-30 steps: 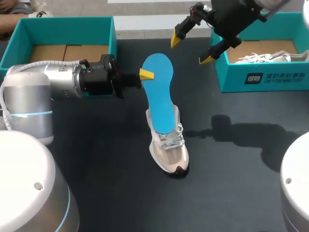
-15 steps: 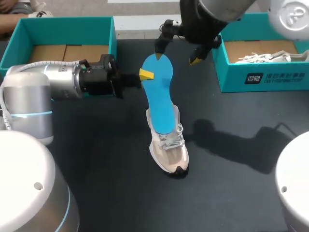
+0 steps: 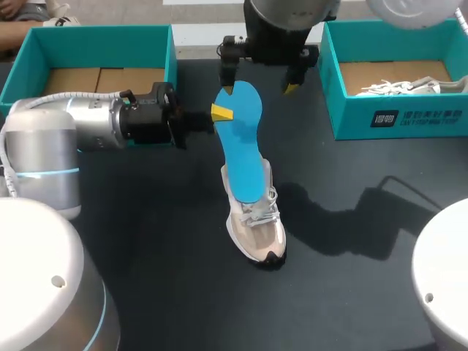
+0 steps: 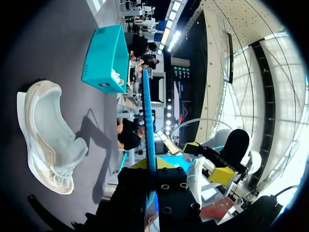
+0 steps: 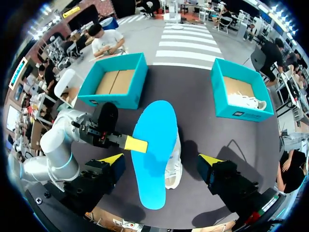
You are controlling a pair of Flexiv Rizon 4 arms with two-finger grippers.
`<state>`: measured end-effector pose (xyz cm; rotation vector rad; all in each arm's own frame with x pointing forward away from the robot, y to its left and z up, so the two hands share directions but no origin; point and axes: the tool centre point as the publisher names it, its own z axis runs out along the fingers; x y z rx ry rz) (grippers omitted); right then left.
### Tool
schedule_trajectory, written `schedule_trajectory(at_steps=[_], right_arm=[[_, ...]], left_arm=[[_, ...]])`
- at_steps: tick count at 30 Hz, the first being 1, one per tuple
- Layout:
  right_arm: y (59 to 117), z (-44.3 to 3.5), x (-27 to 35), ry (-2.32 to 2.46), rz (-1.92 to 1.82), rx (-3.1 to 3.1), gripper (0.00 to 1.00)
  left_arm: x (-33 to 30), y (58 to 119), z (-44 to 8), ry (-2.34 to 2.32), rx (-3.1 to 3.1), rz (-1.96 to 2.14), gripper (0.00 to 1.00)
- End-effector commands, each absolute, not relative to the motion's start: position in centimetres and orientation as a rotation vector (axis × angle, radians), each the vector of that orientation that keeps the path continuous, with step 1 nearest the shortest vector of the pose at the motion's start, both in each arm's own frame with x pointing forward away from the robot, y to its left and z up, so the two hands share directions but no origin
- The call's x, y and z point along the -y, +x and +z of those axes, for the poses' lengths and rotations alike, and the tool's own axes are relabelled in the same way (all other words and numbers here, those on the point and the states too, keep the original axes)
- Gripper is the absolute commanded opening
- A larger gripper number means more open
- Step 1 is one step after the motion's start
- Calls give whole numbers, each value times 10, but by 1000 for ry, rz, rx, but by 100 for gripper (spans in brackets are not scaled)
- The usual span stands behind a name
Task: Take the shoe out of the shoebox, open the shoe tongue, remove and reinsert the insole, then place the shoe into the shoebox
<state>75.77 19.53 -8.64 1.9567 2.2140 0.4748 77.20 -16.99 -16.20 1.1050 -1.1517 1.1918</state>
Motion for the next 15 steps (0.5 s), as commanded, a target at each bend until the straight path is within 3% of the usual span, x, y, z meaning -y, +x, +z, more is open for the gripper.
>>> schedule_trajectory(at_steps=[1,15], right_arm=[[761,-93,-216,1927,397,-2195,100],[757,-105,-231,1908,343,-2167,100]], left_arm=[[170,771,-162,1106,1152,1193,0],[170,771,-162,1106,1152,1193,0]])
